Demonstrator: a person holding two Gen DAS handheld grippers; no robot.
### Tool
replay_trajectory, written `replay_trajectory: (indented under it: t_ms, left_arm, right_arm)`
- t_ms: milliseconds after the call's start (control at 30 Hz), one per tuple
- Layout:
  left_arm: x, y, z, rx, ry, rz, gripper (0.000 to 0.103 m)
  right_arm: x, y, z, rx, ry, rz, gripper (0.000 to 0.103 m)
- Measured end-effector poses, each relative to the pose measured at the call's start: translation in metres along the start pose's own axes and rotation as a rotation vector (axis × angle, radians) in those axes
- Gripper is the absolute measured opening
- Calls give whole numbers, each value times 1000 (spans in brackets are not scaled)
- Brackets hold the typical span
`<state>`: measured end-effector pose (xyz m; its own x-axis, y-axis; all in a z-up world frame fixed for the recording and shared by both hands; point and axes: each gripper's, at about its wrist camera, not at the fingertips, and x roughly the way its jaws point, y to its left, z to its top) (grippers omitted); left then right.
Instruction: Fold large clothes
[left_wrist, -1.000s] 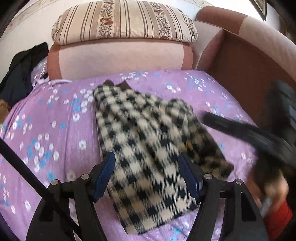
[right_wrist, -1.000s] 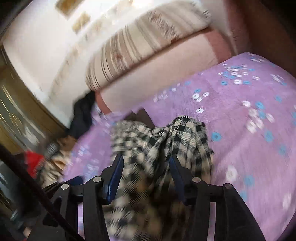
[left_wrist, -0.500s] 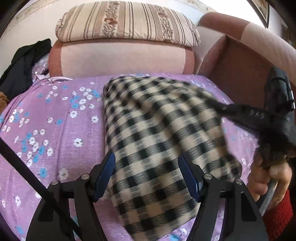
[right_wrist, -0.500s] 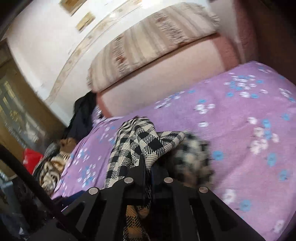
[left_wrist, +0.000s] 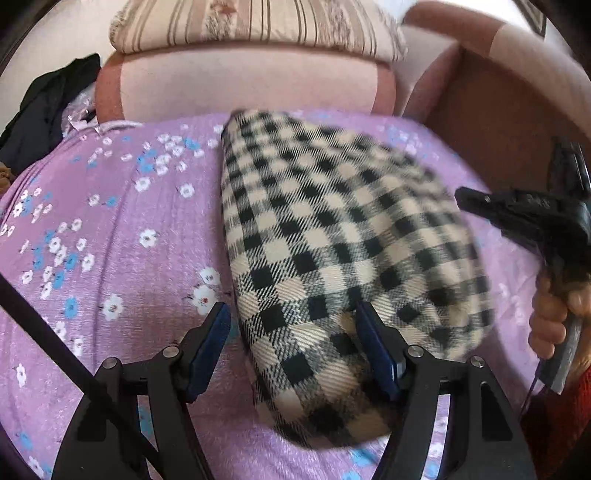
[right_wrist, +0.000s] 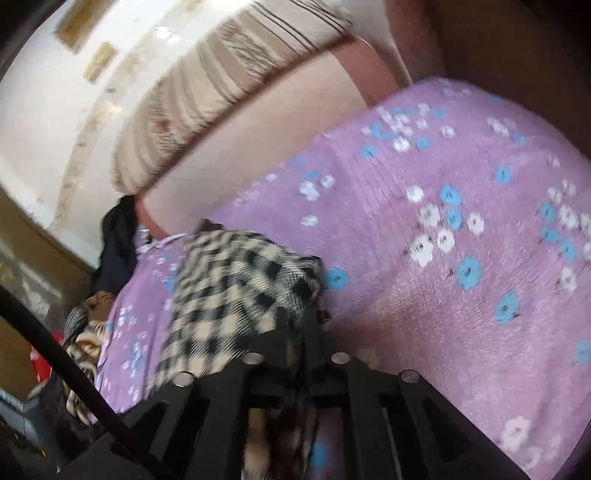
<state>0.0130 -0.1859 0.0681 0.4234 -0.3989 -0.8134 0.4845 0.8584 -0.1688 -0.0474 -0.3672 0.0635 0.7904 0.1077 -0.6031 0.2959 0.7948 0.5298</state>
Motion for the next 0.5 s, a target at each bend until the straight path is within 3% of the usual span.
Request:
replay_trajectory:
  t_ms: [33, 100, 200, 333, 500]
  left_arm:
    - [-10, 0, -2, 8, -20, -14, 69]
    - [-32, -1, -10, 53, -62, -28, 71]
    - [-53, -8, -27, 168, -115, -2, 79]
    - [-55, -22, -51, 318, -125, 46, 80]
    - [-36, -43, -67, 455, -123, 120, 80]
  right_arm:
    - [-10, 5, -4, -13, -5, 18, 48]
    - [-31, 13, -16, -18, 1, 67, 60]
    - [-48, 27, -39, -69, 45, 96, 61]
    - [-50, 32, -69, -144, 72, -2, 61]
    - [-28, 10, -84, -70, 136, -34, 62]
